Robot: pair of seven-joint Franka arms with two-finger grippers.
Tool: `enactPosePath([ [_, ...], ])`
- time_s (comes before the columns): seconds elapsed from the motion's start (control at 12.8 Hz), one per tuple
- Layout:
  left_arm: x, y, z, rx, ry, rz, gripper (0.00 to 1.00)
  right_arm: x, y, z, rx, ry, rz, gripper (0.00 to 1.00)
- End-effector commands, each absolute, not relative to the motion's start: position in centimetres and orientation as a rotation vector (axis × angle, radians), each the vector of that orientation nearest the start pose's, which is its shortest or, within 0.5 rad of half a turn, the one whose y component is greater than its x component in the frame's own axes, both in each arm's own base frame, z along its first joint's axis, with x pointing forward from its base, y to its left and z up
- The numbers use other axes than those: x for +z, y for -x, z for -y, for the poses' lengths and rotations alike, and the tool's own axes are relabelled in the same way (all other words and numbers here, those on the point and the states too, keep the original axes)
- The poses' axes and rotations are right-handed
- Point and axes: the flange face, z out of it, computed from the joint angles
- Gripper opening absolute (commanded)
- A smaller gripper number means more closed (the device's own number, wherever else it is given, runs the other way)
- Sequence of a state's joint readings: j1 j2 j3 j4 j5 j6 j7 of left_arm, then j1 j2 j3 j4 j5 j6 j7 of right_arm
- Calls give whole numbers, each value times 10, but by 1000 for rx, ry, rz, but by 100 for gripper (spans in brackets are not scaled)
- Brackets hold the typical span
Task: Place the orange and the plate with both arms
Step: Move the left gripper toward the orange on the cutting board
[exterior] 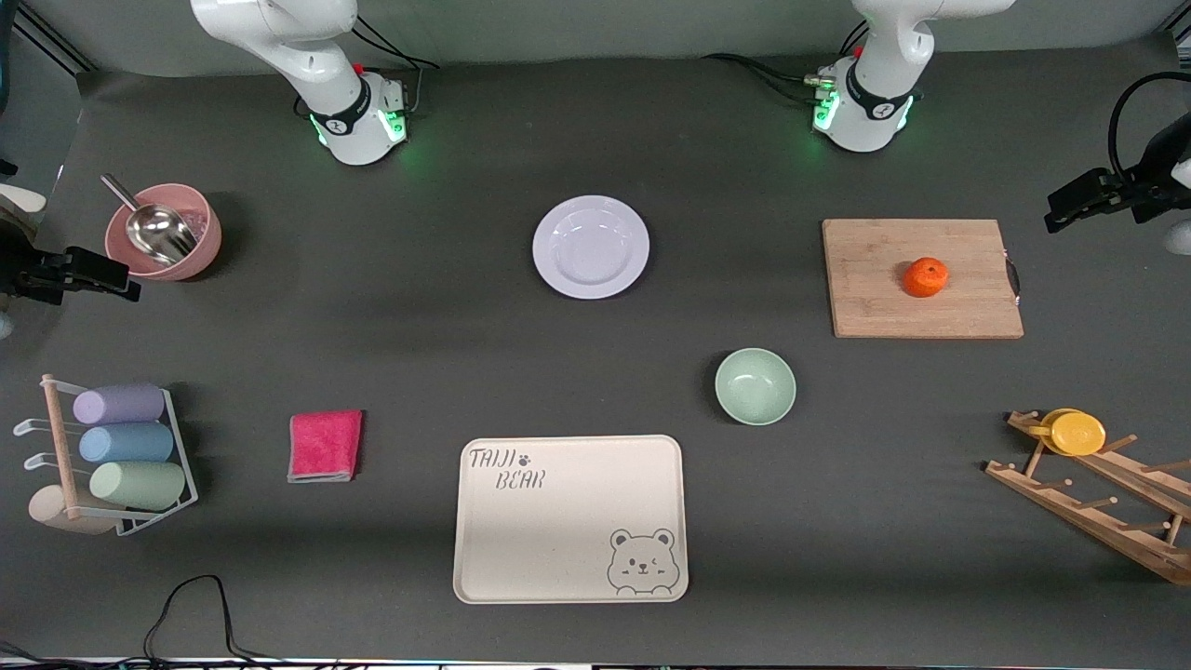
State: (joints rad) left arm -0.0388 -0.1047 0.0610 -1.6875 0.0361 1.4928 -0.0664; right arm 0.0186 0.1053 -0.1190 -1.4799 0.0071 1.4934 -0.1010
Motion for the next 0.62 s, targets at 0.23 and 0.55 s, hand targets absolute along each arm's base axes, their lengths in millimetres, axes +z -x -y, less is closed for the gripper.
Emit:
enactPosePath([
  [0.23,633,-500,-81,195,3107,181,100,611,-541,49,140,3134,-10,100],
  [0.55,636,-483,-128,272,3123,177,100,631,-495,37,98,3121,8,100],
])
